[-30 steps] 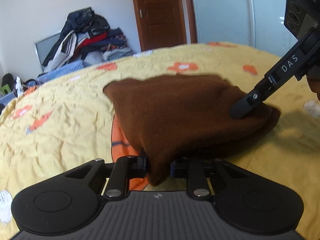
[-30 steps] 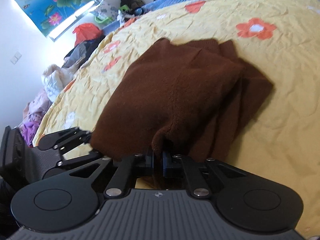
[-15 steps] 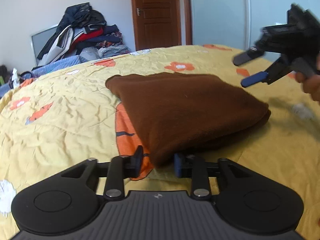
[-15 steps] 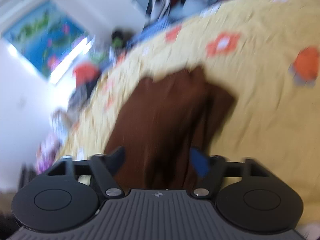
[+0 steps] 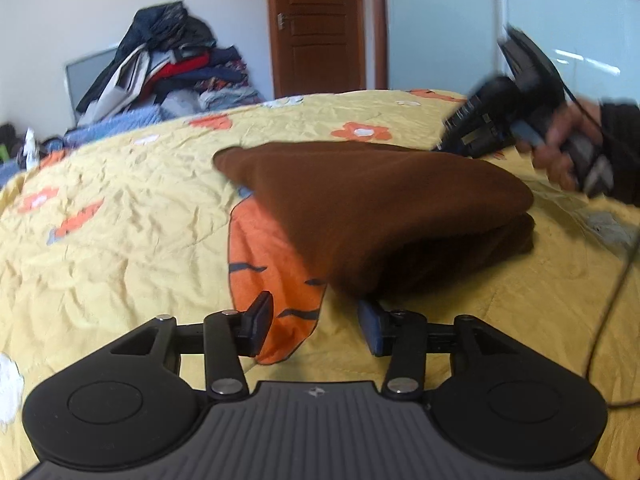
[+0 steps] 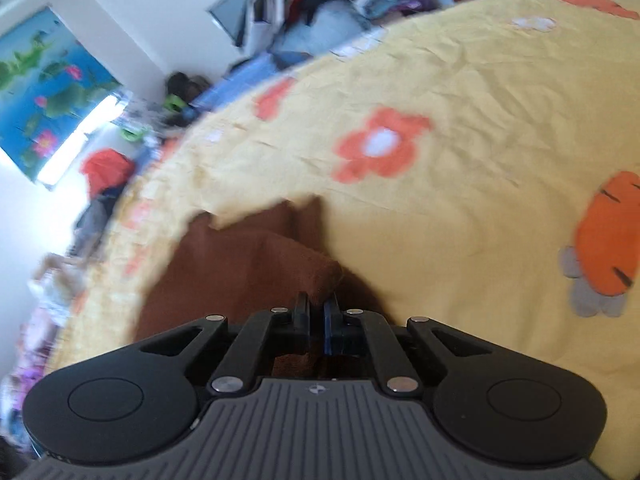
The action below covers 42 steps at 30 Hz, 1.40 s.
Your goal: Fold small clothes
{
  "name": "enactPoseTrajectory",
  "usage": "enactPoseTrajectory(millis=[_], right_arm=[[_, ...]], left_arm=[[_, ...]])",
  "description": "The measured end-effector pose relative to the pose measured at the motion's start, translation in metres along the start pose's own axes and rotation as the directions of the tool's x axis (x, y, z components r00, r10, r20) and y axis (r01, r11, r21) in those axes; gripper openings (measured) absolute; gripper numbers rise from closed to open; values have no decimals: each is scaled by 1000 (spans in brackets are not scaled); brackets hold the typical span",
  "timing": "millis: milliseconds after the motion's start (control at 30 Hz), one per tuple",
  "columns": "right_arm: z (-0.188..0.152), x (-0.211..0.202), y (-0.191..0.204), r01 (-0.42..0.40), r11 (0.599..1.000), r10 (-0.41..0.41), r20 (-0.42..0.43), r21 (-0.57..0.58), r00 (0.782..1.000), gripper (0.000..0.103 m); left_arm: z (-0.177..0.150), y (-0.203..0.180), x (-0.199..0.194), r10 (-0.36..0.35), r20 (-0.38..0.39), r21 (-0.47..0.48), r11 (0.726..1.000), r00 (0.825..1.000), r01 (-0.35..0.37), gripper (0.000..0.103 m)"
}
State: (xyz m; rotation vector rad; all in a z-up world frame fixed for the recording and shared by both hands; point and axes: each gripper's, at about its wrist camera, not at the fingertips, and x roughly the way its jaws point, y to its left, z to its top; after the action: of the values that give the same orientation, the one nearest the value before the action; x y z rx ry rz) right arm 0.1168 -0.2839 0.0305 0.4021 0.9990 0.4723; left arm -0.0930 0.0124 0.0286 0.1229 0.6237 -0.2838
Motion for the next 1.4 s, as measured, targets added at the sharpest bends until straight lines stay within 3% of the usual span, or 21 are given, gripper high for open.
enactPoseTrajectory(millis=[100, 133, 167, 233, 300, 367, 433, 467, 500, 600, 667, 800, 900, 1000, 1033, 1067, 1100, 1133, 1233, 1300, 1400], right_arm=[[-11, -2, -5, -41, 999, 41, 9, 25, 999, 17], [-12, -7, -5, -50, 998, 49, 16, 50, 999, 30], [-13, -15, -5, -53, 996, 51, 28, 70, 998, 50], [-19, -36, -4, -65, 994, 58, 79, 88, 995, 70], [-27, -54, -4, -87, 990, 75, 105, 110, 992, 75], [-34, -59, -1, -102, 989, 96, 64, 103, 993, 76], [-43, -59, 6, -90, 993, 89, 22, 79, 996, 77], [-47, -57, 10, -89, 994, 89, -2, 69, 996, 80], [-51, -56, 14, -89, 994, 91, -21, 62, 996, 82], [-60, -46, 27, -82, 996, 84, -65, 32, 994, 88], [-64, -39, 32, -73, 997, 75, -95, 15, 993, 89], [-69, -35, 42, -62, 997, 57, -101, -39, 993, 96], [-70, -32, 47, -47, 995, 38, -102, -83, 994, 97], [-75, -28, 56, -13, 982, -3, -83, -186, 997, 85], [-75, -28, 58, 3, 977, -20, -77, -215, 997, 72], [-73, -27, 57, 10, 976, -28, -79, -217, 996, 46], [-69, -26, 52, -12, 983, -8, -107, -181, 994, 39], [-67, -27, 48, -30, 988, 12, -122, -150, 992, 32], [-78, -40, 53, -42, 982, 18, -131, -183, 991, 28], [-88, -46, 47, -50, 985, 30, -122, -162, 992, 27], [-94, -43, 31, -111, 991, 105, -77, -77, 991, 32]], left_arm=[[4, 28, -1, -86, -21, -194, 978, 996, 80, 46], [7, 42, 0, -125, -23, -283, 952, 992, 114, 49], [8, 55, 2, -164, -22, -373, 916, 986, 145, 51], [6, 81, 9, -250, -6, -541, 816, 968, 207, 54], [3, 96, 19, -335, 9, -650, 714, 942, 260, 54], [1, 100, 28, -401, 20, -700, 649, 916, 299, 54], [-1, 98, 35, -495, 29, -710, 601, 868, 367, 54], [-2, 95, 38, -543, 19, -703, 590, 840, 397, 54], [-2, 90, 37, -568, 8, -686, 595, 823, 418, 54], [-1, 80, 27, -578, -31, -610, 657, 816, 442, 54], [-3, 86, 19, -545, -24, -606, 674, 838, 421, 55], [-8, 112, 16, -468, 41, -710, 608, 883, 355, 69], [-5, 114, 34, -475, 56, -762, 548, 878, 345, 69], [5, 104, 59, -491, 39, -764, 547, 870, 343, 65], [10, 100, 63, -491, 23, -757, 561, 871, 336, 48], [16, 93, 68, -494, -21, -744, 588, 869, 317, 27], [20, 87, 71, -496, -56, -729, 613, 866, 304, 17], [23, 84, 66, -476, -66, -705, 644, 877, 296, 14], [31, 78, 39, -418, -93, -579, 761, 904, 292, 13], [25, 74, 40, -347, -155, -502, 834, 925, 229, 14], [22, 67, 37, -291, -143, -462, 865, 946, 196, 21]])
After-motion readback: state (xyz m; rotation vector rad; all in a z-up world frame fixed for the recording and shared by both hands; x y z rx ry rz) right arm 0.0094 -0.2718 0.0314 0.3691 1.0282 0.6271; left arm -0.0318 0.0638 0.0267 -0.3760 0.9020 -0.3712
